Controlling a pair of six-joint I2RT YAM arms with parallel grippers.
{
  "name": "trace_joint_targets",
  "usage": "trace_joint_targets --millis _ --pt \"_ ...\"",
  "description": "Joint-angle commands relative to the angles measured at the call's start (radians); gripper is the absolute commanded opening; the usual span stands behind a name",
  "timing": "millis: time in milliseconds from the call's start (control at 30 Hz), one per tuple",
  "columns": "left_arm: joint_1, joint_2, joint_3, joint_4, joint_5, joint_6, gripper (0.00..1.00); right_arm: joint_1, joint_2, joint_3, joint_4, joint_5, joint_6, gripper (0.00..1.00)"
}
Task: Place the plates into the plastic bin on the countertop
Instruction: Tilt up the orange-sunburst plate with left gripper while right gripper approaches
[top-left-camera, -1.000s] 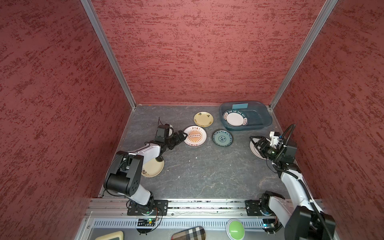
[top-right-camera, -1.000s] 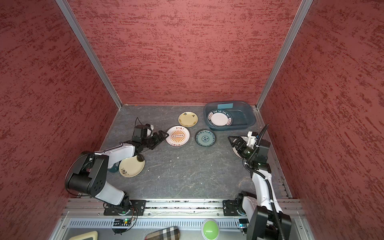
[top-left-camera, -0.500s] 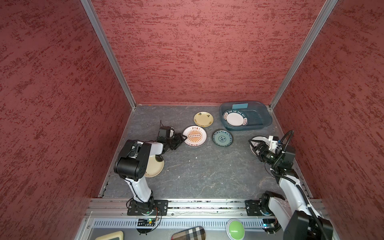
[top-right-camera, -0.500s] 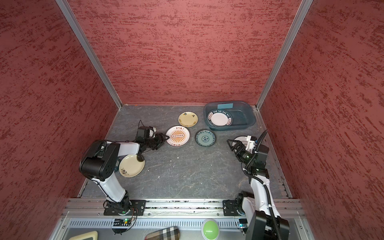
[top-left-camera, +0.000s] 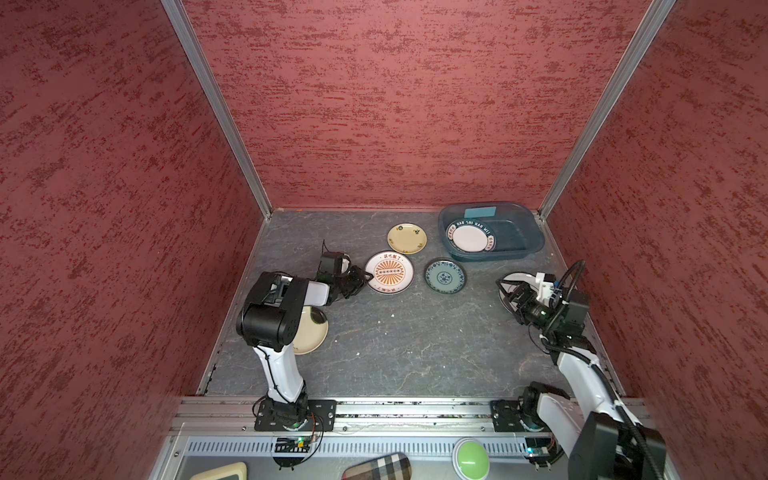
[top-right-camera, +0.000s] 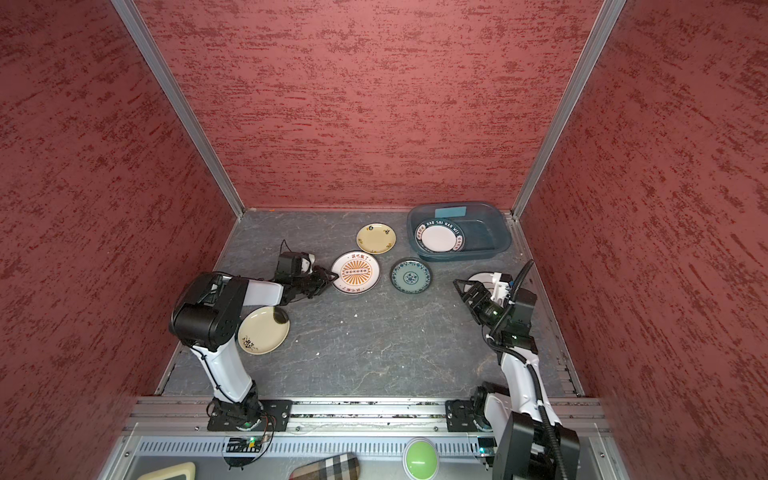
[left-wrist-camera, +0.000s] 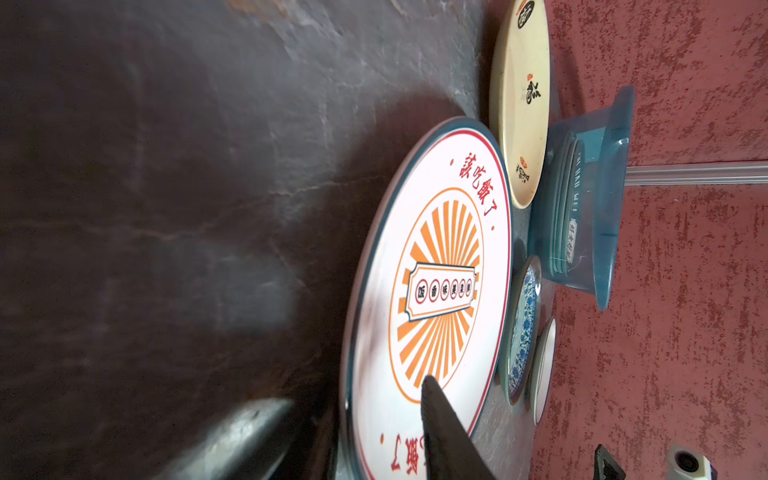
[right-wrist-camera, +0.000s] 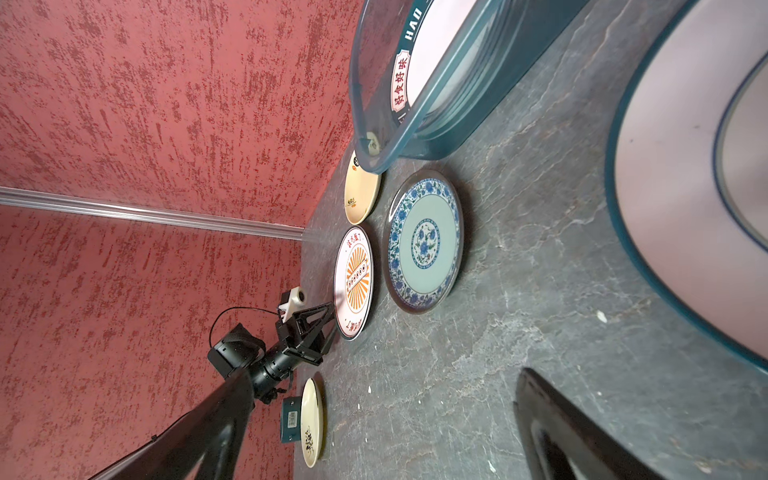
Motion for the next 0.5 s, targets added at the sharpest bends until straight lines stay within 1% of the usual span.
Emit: trace_joint_targets --millis 0,33,67,233,367,400,467 --pt "0.009 0.019 0.004 -0.009 -0.013 0.009 0.27 -0.003 -0.002 0.029 0.032 -0.020 0.015 0.99" --pt "0.010 0.017 0.005 -0.009 -0.016 0.007 0.23 -0.002 -0.001 0.029 0.035 -0.019 0.024 0.99" --pt "0.010 0.015 0.004 -0.010 -0.016 0.005 0.22 -0.002 0.000 0.028 0.037 -0.020 0.033 0.99" --pt "0.010 -0.013 0.005 -0.032 -0.022 0.005 0.18 -0.002 0.009 0.036 0.040 -0.033 0.063 0.99" --pt "0.010 -0.031 0.002 -0.041 -0.026 0.006 0.02 -0.002 0.017 0.049 0.041 -0.037 0.066 0.99" --pt "0.010 -0.035 -0.001 -0.039 -0.023 0.002 0.00 -0.001 0.017 0.057 0.031 -0.031 0.058 0.99" --pt "0.010 -0.042 -0.002 -0.035 -0.016 0.000 0.00 0.011 0.011 0.081 -0.015 -0.006 0.030 0.99"
